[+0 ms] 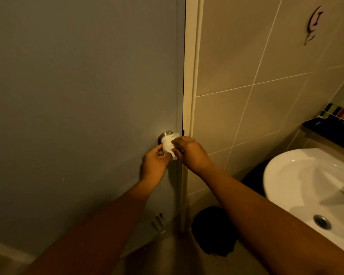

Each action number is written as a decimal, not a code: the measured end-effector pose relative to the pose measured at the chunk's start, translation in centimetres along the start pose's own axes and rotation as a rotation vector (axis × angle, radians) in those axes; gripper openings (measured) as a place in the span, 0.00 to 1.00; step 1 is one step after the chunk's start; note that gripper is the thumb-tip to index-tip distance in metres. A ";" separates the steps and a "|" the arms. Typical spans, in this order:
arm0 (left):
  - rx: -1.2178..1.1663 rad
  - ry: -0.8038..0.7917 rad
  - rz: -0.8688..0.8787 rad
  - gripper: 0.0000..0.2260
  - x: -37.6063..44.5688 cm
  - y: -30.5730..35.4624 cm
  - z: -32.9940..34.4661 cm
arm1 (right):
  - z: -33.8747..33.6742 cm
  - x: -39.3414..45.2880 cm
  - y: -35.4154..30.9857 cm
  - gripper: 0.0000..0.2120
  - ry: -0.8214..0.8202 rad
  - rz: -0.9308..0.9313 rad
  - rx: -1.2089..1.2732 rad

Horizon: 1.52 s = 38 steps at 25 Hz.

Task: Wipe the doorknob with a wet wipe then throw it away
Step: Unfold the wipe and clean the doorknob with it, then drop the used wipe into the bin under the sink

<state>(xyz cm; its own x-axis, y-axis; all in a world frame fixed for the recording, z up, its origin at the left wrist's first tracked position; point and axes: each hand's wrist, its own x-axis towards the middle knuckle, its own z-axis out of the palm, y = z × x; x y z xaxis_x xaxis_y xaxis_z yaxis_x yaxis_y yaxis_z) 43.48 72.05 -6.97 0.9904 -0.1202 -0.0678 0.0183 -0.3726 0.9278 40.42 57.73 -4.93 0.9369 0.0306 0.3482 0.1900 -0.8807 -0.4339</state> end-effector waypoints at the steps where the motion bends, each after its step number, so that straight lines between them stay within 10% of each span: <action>1: 0.041 0.007 0.065 0.22 -0.2 0.3 -0.2 | 0.4 -0.4 0.0 0.16 0.040 0.085 0.096; 6: 0.252 -0.012 0.326 0.23 0.4 1.4 -1.1 | 2.2 -1.5 -0.1 0.14 0.140 0.328 0.326; 12: 0.066 -0.008 0.050 0.14 -0.4 -0.9 0.1 | 0.3 -0.8 -0.5 0.14 0.056 0.120 0.037; 14: -0.012 0.006 -0.008 0.02 -1.2 -0.9 0.5 | 0.5 -1.2 -0.8 0.12 0.065 0.215 0.047; 24: 0.218 -0.346 0.147 0.06 -4.5 -4.7 5.8 | 1.4 -11.3 2.4 0.09 0.218 0.729 0.168; 38: 0.425 -0.654 -0.178 0.10 1.5 -13.9 24.6 | 11.7 -20.7 19.9 0.06 0.169 1.307 0.382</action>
<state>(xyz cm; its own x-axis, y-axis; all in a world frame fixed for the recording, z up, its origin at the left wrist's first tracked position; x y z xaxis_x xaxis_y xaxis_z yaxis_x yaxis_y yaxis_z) 41.32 54.45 -29.00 0.6945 -0.4921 -0.5249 -0.0156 -0.7397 0.6728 28.19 45.11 -30.47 0.4529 -0.7953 -0.4030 -0.7013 -0.0387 -0.7118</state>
